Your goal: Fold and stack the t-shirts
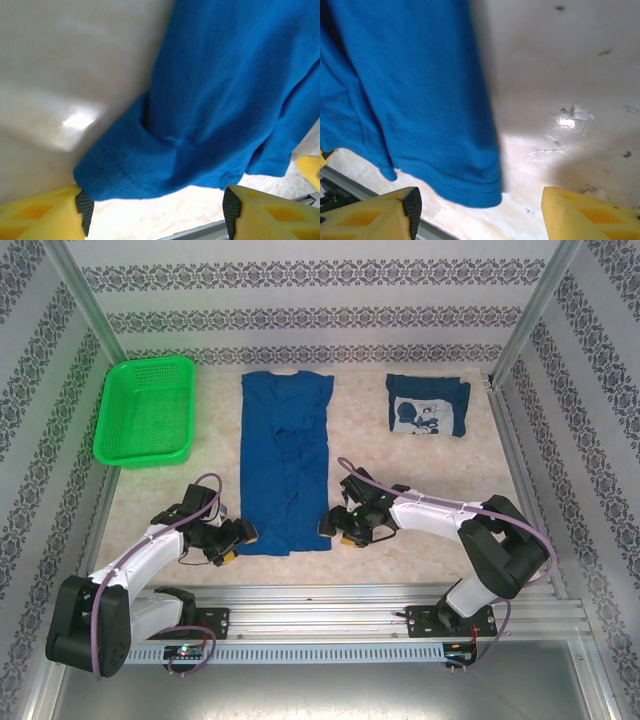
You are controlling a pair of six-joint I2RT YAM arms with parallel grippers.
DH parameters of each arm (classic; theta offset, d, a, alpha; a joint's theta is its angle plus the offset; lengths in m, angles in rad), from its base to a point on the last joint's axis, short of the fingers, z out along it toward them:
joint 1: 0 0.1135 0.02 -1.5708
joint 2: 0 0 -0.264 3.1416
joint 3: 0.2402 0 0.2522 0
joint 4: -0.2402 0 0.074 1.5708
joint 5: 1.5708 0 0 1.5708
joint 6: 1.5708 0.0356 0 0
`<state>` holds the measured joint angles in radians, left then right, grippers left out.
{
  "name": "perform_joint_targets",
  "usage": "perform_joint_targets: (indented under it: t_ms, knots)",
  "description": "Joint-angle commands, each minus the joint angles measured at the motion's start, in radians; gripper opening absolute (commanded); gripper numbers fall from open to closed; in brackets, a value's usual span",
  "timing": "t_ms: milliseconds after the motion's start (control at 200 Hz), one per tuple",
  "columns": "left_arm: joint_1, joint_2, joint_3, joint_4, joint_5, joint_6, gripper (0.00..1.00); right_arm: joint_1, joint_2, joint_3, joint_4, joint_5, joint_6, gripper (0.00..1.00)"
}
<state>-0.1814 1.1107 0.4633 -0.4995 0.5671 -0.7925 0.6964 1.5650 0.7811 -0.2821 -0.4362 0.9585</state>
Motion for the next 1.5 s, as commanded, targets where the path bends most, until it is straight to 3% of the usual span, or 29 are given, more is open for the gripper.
perform_joint_targets:
  t_ms: [0, 220, 435, 744, 909, 1029, 1369, 1494]
  knots:
    - [0.003, 0.011, -0.04, 0.14, 0.017, -0.047, 0.68, 0.008, 0.0, -0.017, 0.18, -0.032, 0.079, 0.65]
    - [0.005, 0.035, -0.058, 0.193, -0.004, -0.059, 0.64, 0.029, 0.041, -0.029, 0.206, -0.05, 0.102, 0.65]
    - [0.004, 0.033, -0.079, 0.208, 0.011, -0.061, 0.59, 0.052, 0.003, -0.045, 0.111, -0.028, 0.108, 0.65]
    - [0.004, 0.009, -0.106, 0.21, 0.031, -0.073, 0.29, 0.076, -0.017, -0.064, 0.092, -0.021, 0.106, 0.65]
    - [0.004, -0.03, -0.116, 0.174, 0.037, -0.069, 0.2, 0.087, 0.037, -0.043, 0.109, -0.032, 0.107, 0.64]
    - [0.004, -0.05, -0.136, 0.168, 0.05, -0.069, 0.18, 0.079, 0.081, -0.027, 0.112, -0.008, 0.102, 0.56]
    - [0.004, -0.107, -0.153, 0.1, 0.079, -0.038, 0.16, 0.066, 0.08, 0.034, 0.092, -0.001, 0.095, 0.15]
    - [0.004, -0.137, -0.139, 0.044, 0.079, -0.019, 0.16, 0.065, 0.021, 0.041, 0.017, -0.018, 0.085, 0.08]
